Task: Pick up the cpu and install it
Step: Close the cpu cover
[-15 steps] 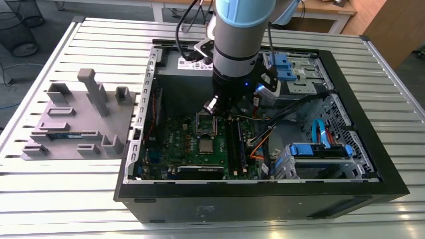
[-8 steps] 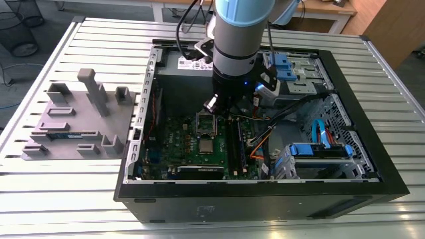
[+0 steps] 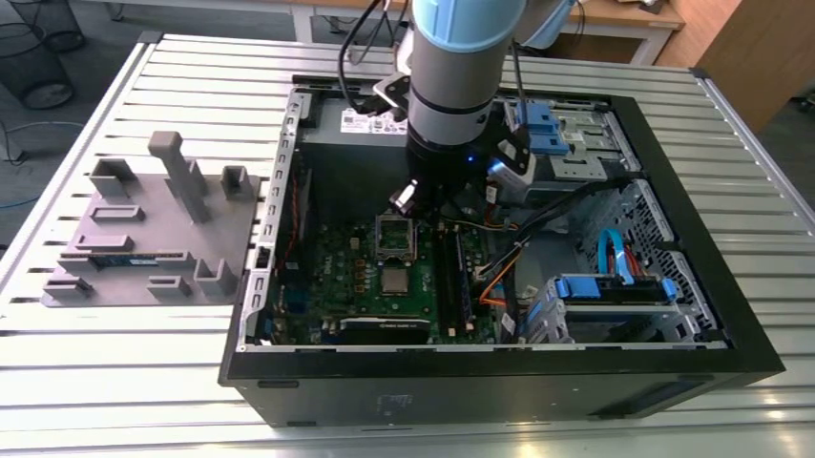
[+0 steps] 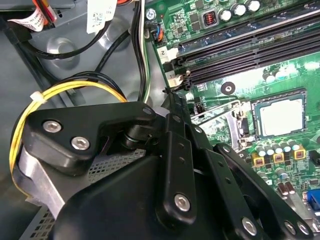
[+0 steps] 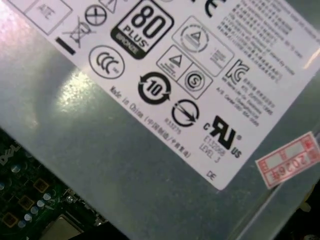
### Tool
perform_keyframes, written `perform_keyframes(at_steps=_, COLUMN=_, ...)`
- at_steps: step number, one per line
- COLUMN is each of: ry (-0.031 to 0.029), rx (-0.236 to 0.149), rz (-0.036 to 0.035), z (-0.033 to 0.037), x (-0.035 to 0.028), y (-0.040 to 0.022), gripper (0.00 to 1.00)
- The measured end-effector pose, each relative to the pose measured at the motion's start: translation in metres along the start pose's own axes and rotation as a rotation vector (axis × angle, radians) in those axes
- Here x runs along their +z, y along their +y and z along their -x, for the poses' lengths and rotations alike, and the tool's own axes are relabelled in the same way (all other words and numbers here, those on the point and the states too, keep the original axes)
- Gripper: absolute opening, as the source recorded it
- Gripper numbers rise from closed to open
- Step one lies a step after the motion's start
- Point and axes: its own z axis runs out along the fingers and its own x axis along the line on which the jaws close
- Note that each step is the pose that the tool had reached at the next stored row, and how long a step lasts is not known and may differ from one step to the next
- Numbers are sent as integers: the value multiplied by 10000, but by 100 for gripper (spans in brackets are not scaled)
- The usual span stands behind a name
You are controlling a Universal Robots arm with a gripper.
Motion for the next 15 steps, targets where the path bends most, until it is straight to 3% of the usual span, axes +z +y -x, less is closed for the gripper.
perform_keyframes(at_steps=15, ry=2, rx=3, rz=-1, z=-1, x=64, y=37, gripper=11)
